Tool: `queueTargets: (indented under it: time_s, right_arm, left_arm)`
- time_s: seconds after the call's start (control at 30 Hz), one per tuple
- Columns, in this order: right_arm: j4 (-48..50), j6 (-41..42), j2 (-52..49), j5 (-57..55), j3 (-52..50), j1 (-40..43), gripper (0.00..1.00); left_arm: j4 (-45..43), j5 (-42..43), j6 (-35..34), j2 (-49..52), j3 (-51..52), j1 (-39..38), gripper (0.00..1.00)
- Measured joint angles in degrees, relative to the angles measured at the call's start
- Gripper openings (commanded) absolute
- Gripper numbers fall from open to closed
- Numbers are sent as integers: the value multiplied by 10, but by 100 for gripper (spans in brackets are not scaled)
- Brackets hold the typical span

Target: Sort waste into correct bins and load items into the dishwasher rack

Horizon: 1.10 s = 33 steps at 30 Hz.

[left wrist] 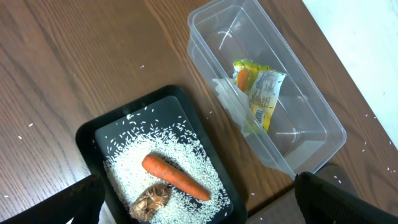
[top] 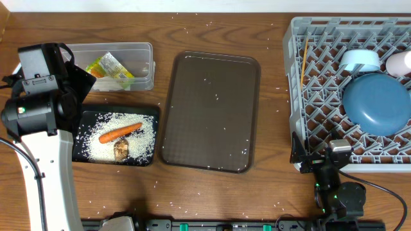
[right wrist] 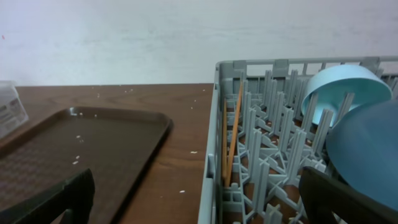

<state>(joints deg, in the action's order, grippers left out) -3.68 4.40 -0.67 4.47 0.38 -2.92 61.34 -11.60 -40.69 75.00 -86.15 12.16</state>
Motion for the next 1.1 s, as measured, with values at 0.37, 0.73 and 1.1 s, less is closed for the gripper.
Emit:
queueTargets:
  time_s: [0.37,0.73,1.1]
  right_arm:
    - [0,-19,0,0,0,0,99]
    - [0,-19,0,0,0,0,99]
    - [0,-21,0,0,0,0,99]
  left_arm:
    - [0,0,0,0,0,0,98]
    - [0,0,0,0,0,0,98]
    - [0,0,0,0,0,0,98]
